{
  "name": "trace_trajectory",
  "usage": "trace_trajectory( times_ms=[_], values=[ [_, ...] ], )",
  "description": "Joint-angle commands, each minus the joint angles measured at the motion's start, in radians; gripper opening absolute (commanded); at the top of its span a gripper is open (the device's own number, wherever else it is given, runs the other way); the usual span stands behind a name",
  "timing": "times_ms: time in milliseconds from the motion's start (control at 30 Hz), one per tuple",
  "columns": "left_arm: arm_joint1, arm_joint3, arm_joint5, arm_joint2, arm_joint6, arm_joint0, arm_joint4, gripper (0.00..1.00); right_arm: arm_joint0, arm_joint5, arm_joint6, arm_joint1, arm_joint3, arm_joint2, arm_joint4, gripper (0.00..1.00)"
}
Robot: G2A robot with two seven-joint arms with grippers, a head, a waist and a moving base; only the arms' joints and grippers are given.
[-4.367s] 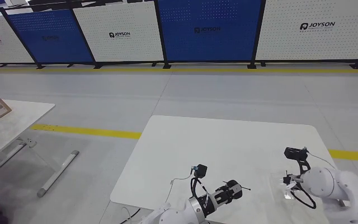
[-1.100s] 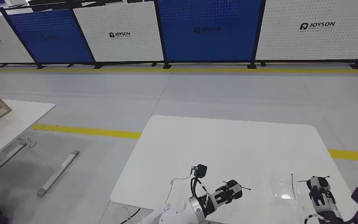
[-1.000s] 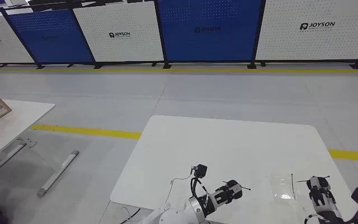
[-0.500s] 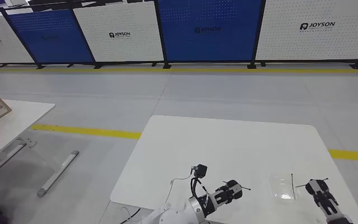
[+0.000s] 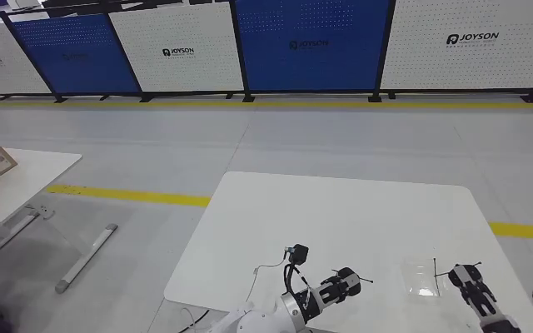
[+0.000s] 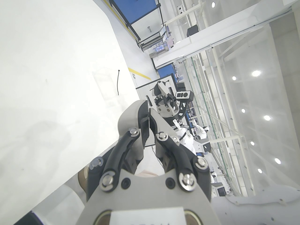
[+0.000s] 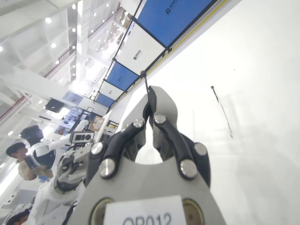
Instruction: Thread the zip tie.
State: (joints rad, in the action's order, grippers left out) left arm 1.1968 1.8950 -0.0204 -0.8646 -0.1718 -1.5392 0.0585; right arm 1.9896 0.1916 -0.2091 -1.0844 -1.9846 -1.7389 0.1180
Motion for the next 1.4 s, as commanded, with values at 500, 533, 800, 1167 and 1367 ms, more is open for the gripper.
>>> trace_trajectory(
  times_ms=[500,533,800,1167,1367],
  values=[
    [0.000,0.000,0.000,0.000,0.001,0.000,0.000,0.00,-0.007,-0.004,-0.057,-0.008,0.029,0.044,-0.116,0.00],
    [0.001,-0.001,0.001,0.004,0.003,0.002,0.000,0.00,-0.007,-0.004,-0.057,-0.008,0.029,0.044,-0.116,0.00],
    [0.028,0.008,0.133,0.078,0.081,0.063,0.018,0.00,-0.007,-0.004,-0.057,-0.008,0.029,0.044,-0.116,0.00],
    [0.056,-0.045,0.206,0.146,0.123,0.114,0.007,0.00,-0.007,-0.004,-0.057,-0.008,0.029,0.044,-0.116,0.00],
    [0.056,-0.045,0.206,0.146,0.123,0.114,0.007,0.00,-0.013,-0.007,-0.061,-0.008,0.031,0.047,-0.118,0.00]
  ],
)
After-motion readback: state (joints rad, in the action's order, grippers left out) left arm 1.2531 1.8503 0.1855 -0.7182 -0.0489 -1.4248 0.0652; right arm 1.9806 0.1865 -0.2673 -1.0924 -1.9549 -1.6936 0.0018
